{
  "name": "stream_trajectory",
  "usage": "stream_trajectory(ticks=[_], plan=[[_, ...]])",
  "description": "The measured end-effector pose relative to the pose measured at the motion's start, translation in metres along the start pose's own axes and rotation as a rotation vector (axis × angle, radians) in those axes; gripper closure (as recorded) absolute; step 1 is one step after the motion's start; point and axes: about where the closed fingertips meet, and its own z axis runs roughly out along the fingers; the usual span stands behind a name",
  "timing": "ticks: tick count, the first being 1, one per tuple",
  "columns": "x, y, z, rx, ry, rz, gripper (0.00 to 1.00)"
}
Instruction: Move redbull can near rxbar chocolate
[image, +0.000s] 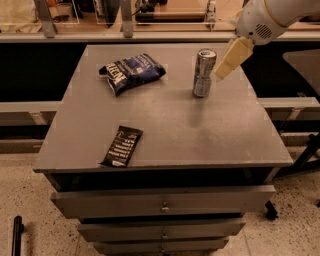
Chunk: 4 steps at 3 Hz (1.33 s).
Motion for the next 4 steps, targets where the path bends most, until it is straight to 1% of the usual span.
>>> stream_trajectory(ticks=[1,2,3,4], plan=[[0.011,-0.011,0.030,-0.013,-0.010,0.052,0.00],[0.024,-0.021,0.050,-0.024,-0.023,0.116,0.00],[0.025,-0.020,0.057,-0.034,-0.024,0.125,0.18],[0.025,-0.020,0.060,-0.038,-0.024,0.125,0.16]])
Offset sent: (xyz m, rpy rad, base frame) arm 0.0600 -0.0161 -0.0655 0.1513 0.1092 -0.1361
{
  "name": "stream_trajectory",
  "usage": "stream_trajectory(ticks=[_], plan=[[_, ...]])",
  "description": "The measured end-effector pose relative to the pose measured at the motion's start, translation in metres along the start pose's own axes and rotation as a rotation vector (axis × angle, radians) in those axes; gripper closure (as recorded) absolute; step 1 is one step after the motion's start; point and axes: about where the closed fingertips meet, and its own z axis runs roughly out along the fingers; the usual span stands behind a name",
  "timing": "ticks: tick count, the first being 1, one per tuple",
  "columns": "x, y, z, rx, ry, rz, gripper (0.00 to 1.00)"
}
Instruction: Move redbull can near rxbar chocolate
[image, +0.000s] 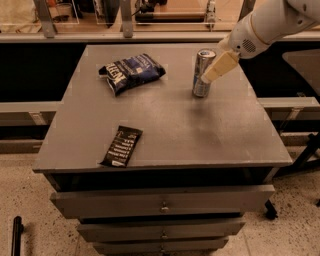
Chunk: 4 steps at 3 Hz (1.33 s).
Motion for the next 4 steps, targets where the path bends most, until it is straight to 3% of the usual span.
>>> stream_trajectory(ticks=[1,2,3,4], plan=[[0.000,0.001,0.003,-0.005,0.000,-0.001,0.00],[0.000,0.001,0.003,-0.005,0.000,-0.001,0.00],[-0.013,0.006,0.010,-0.047,-0.065,0.004,0.00],[-0.032,0.015,0.021,-0.117,-0.173,0.022,0.00]])
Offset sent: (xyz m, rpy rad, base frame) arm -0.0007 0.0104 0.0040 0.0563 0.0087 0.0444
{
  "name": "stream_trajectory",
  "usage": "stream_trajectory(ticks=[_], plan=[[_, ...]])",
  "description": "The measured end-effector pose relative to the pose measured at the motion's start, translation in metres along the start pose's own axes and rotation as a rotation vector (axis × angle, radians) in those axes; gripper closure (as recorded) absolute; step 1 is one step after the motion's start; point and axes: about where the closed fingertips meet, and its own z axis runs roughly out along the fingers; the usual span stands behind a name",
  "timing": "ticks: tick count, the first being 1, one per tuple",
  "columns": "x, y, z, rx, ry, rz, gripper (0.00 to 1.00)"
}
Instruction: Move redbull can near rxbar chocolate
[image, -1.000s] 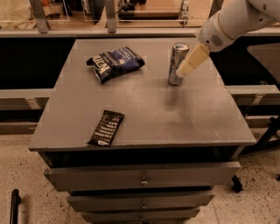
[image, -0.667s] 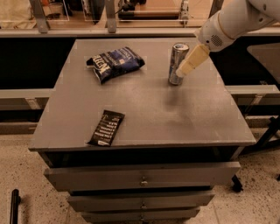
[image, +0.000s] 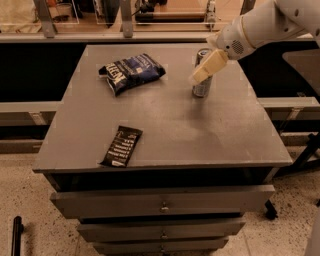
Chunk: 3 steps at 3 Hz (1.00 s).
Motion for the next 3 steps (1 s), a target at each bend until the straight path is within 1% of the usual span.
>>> stream_trajectory(ticks=[1,2,3], plan=[[-0.0022,0.0017,0.0037,-0.010,-0.008,0.002,0.16],[-0.0025,0.0028,0.0079,-0.017,-0.008,0.002,0.46],[-0.0025,0.0034,0.0105,-0.022,-0.008,0.002,0.69]])
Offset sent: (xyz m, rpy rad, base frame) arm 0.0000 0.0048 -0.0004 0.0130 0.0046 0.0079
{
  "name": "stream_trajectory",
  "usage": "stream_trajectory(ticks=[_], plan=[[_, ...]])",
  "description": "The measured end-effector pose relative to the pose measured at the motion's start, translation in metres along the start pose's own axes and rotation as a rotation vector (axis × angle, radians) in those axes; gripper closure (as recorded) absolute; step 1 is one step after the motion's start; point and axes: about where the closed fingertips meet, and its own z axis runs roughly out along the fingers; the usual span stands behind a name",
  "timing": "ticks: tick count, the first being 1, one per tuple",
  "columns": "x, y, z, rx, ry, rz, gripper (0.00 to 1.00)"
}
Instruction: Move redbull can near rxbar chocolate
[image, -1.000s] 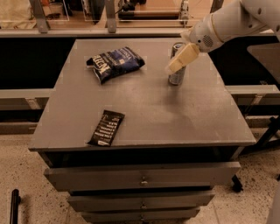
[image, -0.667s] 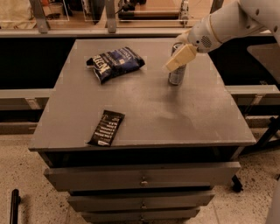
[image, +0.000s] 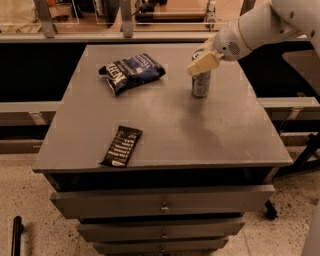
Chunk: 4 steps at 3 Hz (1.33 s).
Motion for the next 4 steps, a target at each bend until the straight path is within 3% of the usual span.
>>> stream_trajectory(ticks=[1,2,3,4], plan=[[-0.009,0.004,-0.002,-0.024,-0.047,-0.002,0.93],[-0.031,0.017,-0.006,-0.062,-0.099,-0.009,1.00],[-0.065,0.052,-0.019,-0.129,-0.137,-0.014,1.00],[-0.065,0.052,-0.019,-0.129,-0.137,-0.014,1.00]])
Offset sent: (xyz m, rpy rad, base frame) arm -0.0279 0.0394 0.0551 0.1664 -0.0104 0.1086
